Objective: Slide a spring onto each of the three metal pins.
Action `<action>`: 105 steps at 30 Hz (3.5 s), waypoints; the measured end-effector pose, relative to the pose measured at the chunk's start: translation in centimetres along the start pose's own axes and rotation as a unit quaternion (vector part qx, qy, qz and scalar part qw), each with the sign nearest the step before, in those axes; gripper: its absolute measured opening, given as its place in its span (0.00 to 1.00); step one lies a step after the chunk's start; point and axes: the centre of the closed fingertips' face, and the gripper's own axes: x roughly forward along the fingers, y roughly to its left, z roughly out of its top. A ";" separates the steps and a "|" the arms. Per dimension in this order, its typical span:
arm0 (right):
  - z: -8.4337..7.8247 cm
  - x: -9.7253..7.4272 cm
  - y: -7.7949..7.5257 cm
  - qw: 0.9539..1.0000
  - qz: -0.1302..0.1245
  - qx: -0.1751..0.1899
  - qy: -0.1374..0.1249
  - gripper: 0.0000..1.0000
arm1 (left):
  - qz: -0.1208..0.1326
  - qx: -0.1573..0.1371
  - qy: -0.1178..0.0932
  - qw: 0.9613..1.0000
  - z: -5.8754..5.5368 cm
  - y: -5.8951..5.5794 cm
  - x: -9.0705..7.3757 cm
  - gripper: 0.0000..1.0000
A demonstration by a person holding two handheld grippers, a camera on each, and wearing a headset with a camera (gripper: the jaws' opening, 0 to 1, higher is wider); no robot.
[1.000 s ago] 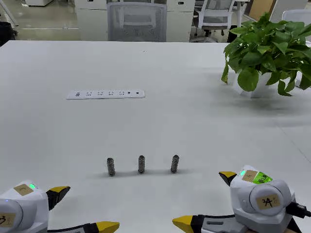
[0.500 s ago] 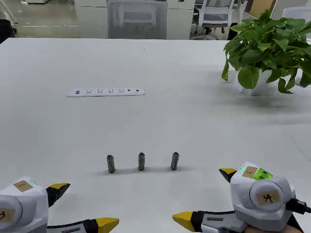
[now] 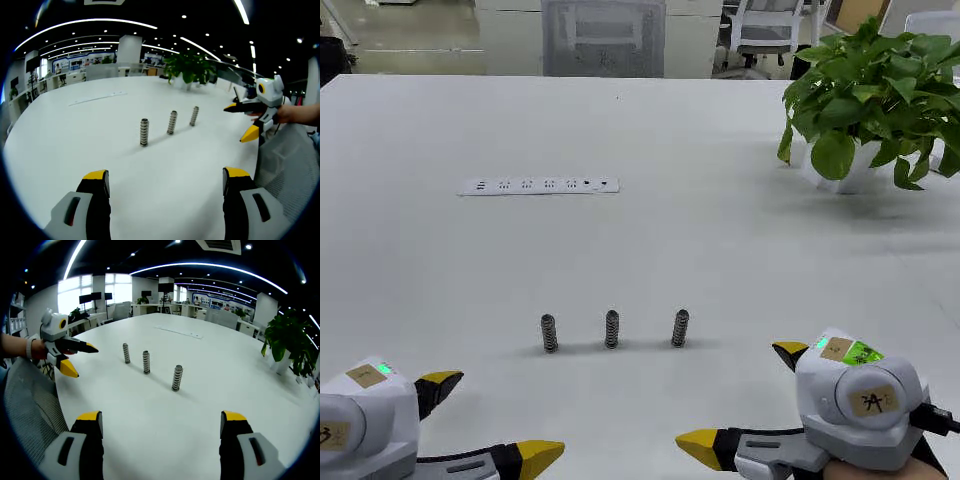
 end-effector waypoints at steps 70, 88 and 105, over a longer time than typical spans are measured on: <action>-0.4 0.1 0.3 1.000 0.005 -0.007 0.010 0.99 | -0.003 0.001 0.008 1.000 -0.4 0.0 0.0 0.95; -0.4 0.1 0.3 1.000 0.006 -0.007 0.009 0.99 | -0.002 0.002 0.008 1.000 -0.3 -0.2 0.0 0.95; -0.5 0.1 0.4 1.000 0.007 -0.010 0.013 0.99 | 0.000 0.000 0.008 1.000 -0.3 0.0 0.0 0.95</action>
